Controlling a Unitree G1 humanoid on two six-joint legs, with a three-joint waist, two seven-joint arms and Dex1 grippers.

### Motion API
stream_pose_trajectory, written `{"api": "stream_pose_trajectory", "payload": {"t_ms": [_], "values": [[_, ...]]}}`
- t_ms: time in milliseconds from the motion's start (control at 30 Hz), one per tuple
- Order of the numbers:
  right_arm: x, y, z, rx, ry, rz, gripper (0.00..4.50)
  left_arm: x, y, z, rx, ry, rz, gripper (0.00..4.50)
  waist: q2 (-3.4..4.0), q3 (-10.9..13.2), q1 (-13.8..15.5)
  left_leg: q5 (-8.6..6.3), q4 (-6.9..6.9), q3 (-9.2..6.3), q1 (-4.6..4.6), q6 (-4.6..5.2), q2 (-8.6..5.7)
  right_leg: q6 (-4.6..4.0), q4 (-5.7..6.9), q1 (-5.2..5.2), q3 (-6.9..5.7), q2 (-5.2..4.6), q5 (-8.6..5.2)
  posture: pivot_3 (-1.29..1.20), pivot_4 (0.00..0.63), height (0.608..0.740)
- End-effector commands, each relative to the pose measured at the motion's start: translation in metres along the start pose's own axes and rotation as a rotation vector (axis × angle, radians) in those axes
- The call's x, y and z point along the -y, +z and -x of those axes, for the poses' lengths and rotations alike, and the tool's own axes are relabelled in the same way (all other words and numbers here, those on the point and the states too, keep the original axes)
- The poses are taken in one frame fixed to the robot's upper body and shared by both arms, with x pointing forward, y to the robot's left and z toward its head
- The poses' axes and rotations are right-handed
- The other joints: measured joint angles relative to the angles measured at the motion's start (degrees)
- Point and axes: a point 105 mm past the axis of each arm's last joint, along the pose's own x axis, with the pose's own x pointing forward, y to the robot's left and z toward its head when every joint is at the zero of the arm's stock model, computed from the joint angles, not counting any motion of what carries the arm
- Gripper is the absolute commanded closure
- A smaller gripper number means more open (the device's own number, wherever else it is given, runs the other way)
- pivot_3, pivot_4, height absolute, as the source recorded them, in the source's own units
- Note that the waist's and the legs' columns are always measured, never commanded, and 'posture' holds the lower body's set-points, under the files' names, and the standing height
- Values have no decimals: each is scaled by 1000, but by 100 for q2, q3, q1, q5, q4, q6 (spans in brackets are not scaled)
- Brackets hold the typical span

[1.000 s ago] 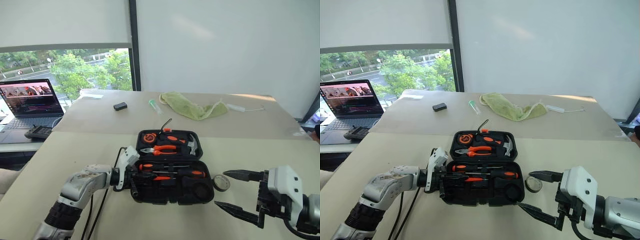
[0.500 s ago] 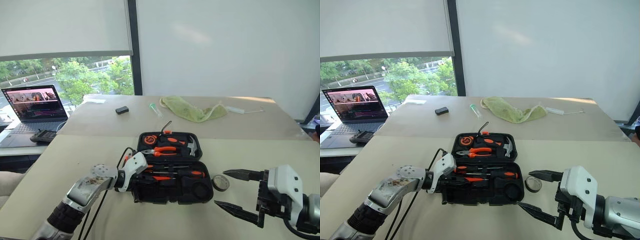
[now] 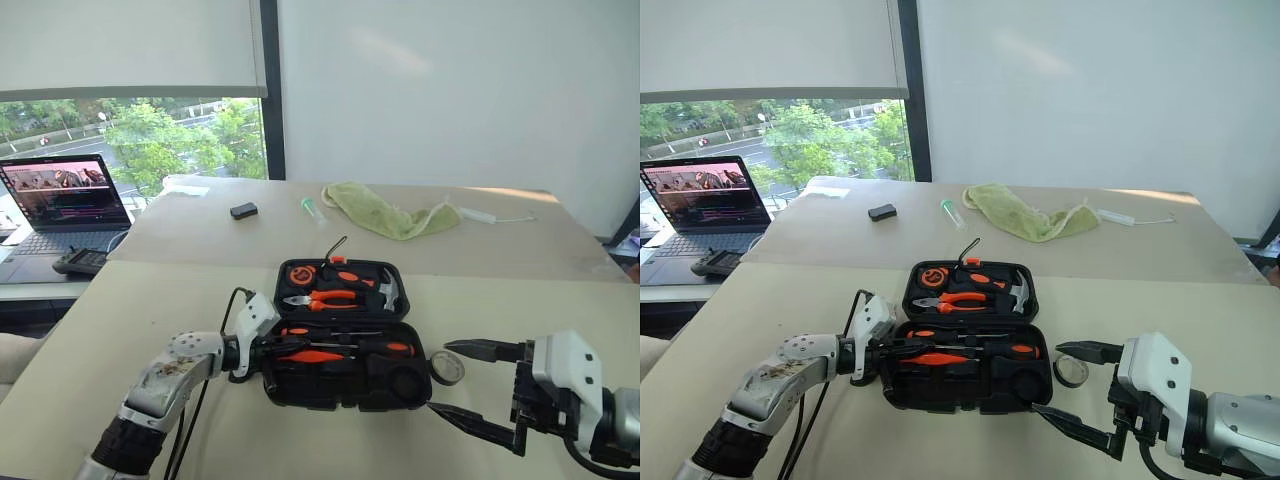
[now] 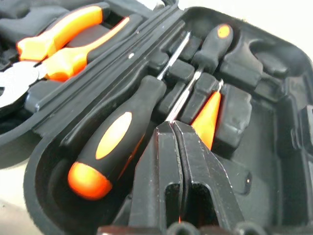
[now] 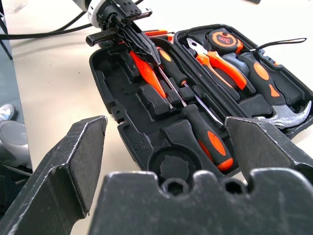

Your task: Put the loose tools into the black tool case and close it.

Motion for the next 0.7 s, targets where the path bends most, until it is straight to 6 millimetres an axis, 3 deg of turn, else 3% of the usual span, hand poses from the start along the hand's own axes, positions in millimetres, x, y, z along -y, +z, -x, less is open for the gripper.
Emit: {"api": "stream_pose_trajectory", "payload": {"t_ms": [33, 333, 700], "values": [[0, 4, 0, 7, 4, 28, 0, 10, -6, -3, -31, -60, -9, 4424, 0, 0, -2, -1, 0, 0, 0, 1, 0, 0, 0, 1, -1, -2, 0, 0, 150, 740], [0, 5, 0, 5, 2, 32, 0, 13, -10, 0, -78, -138, -75, 4424, -1, 1, -5, 1, 0, 0, 5, -1, 1, -3, 5, 1, -1, 0, -1, 0, 150, 740], [-1, 4, 1, 3, -1, 31, 0, 2, 31, -4, 121, -64, -32, 4424, -15, 9, 75, 0, 13, -1, -4, 2, -2, 6, 4, 2, -4, 1, 4, 0, 150, 740]]}}
